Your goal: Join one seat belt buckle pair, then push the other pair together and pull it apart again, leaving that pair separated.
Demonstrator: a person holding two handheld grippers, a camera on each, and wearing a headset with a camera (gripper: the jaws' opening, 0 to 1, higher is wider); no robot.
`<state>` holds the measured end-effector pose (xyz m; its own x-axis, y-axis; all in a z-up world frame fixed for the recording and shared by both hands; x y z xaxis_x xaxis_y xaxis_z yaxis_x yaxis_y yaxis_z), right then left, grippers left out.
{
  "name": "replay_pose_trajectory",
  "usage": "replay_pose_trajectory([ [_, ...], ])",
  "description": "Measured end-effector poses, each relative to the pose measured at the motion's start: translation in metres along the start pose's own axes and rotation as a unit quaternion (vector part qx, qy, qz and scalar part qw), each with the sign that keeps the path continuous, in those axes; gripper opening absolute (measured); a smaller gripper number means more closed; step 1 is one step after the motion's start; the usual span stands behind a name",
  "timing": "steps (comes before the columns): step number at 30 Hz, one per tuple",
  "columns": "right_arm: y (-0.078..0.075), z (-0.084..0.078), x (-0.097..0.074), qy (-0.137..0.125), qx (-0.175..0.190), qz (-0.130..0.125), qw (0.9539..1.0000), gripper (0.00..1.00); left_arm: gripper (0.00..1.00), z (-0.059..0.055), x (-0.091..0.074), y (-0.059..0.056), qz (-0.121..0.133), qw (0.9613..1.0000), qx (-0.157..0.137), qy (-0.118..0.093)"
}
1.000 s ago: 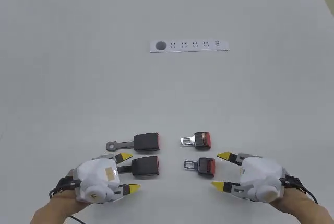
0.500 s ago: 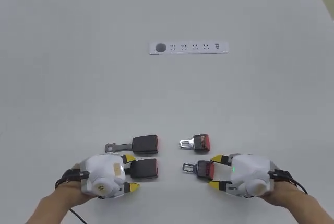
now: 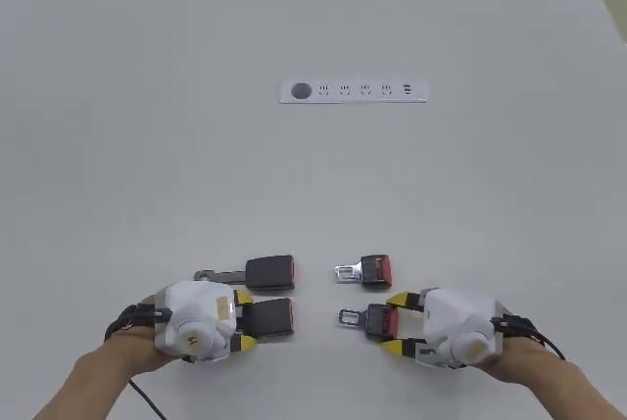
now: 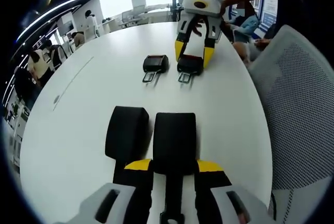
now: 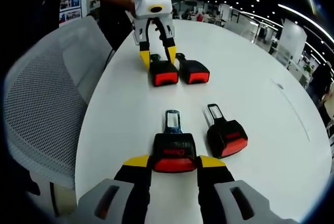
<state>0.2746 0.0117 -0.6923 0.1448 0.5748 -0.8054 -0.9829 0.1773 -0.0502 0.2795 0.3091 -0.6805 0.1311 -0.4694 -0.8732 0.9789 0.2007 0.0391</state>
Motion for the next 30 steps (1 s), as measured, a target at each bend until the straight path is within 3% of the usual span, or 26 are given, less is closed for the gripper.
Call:
replay_pose_trajectory([
  [7,-0.0001,0.0007,0.0003,0.000,0.015,-0.001,0.9999,0.30,0.31,-0.0030,-0.0003,0.0009,0.000,1.0000,-0.003,-0.004],
  [30,-0.0043,0.0073,0.0015,0.020,-0.010,0.015,0.9996,0.28,0.30,0.0028,0.0011,0.0049,-0.025,0.9991,0.027,0.023],
])
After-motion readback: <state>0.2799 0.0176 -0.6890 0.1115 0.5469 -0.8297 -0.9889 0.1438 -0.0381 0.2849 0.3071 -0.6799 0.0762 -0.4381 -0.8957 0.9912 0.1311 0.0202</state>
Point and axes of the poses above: the centre of the closed fingertips' face, and the gripper's own axes: x roughly forward along the fingers, y roughly to its left, z roughly out of its top, the point moved 10 cm from there along -x, roughly backward along the fingers, and after that the axes turned 5 degrees about y, right-handed, at the moved point
